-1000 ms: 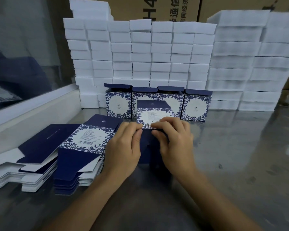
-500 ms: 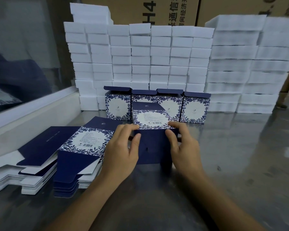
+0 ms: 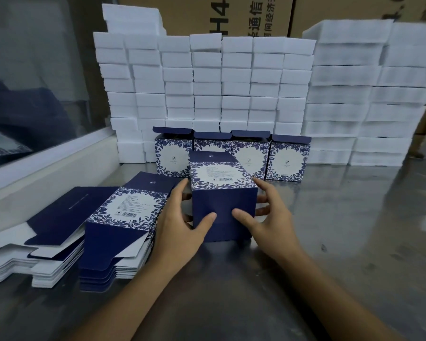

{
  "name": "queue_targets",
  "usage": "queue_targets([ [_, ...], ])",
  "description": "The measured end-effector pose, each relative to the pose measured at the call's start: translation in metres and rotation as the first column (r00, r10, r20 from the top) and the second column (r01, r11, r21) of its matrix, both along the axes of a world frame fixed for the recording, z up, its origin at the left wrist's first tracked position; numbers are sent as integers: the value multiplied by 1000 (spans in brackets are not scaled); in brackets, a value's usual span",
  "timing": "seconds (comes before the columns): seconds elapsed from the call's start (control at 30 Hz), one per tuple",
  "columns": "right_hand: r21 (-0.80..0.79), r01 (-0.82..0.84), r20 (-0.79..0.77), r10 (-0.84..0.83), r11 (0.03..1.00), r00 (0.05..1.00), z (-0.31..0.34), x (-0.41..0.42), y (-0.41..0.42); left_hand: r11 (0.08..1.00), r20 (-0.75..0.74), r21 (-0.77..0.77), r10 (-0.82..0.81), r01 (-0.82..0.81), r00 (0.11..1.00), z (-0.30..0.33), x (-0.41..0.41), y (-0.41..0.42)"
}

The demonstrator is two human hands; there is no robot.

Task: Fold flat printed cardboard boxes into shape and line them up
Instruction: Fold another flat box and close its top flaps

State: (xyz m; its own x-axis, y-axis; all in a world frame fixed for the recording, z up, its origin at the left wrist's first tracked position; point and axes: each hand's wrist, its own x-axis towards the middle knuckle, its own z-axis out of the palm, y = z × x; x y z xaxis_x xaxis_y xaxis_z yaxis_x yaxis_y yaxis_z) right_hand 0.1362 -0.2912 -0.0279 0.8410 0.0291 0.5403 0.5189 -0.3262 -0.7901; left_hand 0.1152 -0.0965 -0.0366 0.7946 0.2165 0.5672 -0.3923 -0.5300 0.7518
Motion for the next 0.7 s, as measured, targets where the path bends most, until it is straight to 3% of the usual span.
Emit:
queue_targets([
  [0.2,-193,188,109,-170,963,979,1,-3,4,998,81,33,59,-62,995,0,-1,-1],
  [0.4,-203,283,223,-237,937,945,2,-8,11,997,159,19,71,-75,985,2,-4,0],
  [0.7,-93,168,149,-153,981,977,0,-13,17,997,139,31,68,-73,988,2,-5,-2],
])
